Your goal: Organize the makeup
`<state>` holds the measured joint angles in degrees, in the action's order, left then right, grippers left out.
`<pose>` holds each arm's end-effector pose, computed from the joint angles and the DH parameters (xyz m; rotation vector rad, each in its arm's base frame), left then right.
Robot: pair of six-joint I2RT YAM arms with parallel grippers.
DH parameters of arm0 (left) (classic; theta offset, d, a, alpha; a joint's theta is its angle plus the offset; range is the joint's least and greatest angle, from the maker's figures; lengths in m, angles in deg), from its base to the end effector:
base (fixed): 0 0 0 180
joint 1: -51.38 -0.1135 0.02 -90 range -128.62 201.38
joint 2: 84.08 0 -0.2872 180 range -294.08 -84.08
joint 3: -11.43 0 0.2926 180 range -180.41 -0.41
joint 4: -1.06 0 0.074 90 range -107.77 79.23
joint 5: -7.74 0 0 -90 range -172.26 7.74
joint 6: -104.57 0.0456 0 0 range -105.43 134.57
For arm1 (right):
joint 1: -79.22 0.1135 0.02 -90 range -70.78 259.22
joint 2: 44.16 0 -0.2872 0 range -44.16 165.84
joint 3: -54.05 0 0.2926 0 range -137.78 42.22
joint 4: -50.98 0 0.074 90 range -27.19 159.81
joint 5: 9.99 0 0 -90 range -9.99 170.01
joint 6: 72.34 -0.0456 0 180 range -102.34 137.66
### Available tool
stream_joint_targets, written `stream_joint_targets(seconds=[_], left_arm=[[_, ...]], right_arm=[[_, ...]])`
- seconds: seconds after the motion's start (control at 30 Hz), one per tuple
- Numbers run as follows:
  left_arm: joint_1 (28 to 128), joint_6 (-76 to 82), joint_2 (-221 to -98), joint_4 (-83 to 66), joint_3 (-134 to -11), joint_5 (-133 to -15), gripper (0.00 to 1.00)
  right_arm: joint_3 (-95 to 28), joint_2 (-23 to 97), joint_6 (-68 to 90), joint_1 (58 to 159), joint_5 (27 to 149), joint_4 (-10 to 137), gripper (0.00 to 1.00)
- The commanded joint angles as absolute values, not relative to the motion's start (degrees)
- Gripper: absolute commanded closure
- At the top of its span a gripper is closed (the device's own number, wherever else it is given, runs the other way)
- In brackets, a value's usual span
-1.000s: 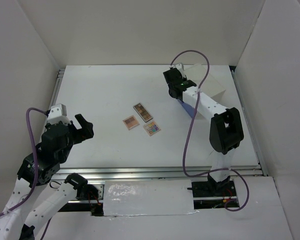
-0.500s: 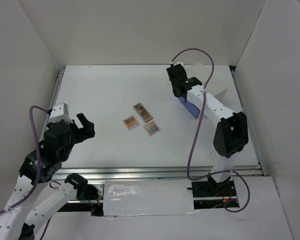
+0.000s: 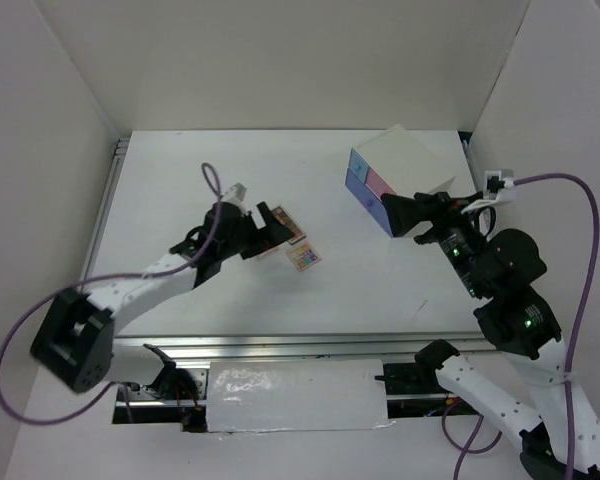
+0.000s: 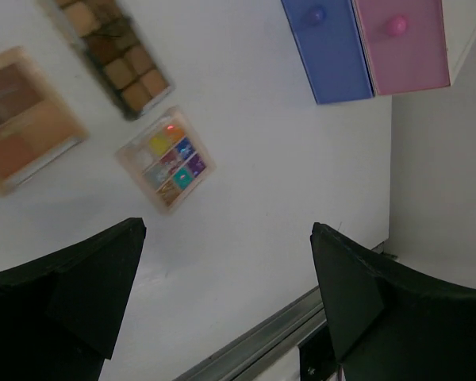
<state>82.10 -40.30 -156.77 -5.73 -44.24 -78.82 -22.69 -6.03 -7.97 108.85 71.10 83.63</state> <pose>0.2769 -0.1677 0.2538 -0.4057 2.0964 -0.9924 0.1262 0.0636 0.4858 0.0772 1.5017 0.6676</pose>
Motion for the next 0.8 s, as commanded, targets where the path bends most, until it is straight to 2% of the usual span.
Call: stream_joint_targets(seconds=[0.0,0.07,0.2,0.3,0.47,0.63,0.77], left_arm=[[87.0,-45.2,-172.3,16.6,-56.3,-76.0,0.01],[88.6,-46.5,-180.4,17.5,-65.5,-76.3,0.01],[89.1,-54.2,-200.3,24.7,-74.7,-75.7,0.02],[90.0,-59.0,-208.8,28.1,-80.4,-76.2,0.06],[92.0,-59.6,-220.4,25.8,-93.2,-78.8,0.11],[92.1,-63.5,-225.9,27.1,-96.2,-81.1,0.23],[92.1,-64.3,-229.3,24.7,-100.8,-82.0,0.27]], right_arm=[[-14.6,-9.3,-15.3,108.8,75.0,83.0,0.00],[-11.6,-12.5,-16.3,108.8,76.3,82.7,0.00],[-9.4,-18.9,-18.6,108.7,78.6,83.5,0.00],[-9.5,-21.0,-17.9,108.8,81.3,85.0,0.00],[-9.2,-24.5,-19.7,108.7,86.2,86.0,0.00],[-6.8,-28.8,-21.5,108.7,93.4,84.2,0.00],[-5.9,-31.1,-22.7,108.8,95.5,83.8,0.01]])
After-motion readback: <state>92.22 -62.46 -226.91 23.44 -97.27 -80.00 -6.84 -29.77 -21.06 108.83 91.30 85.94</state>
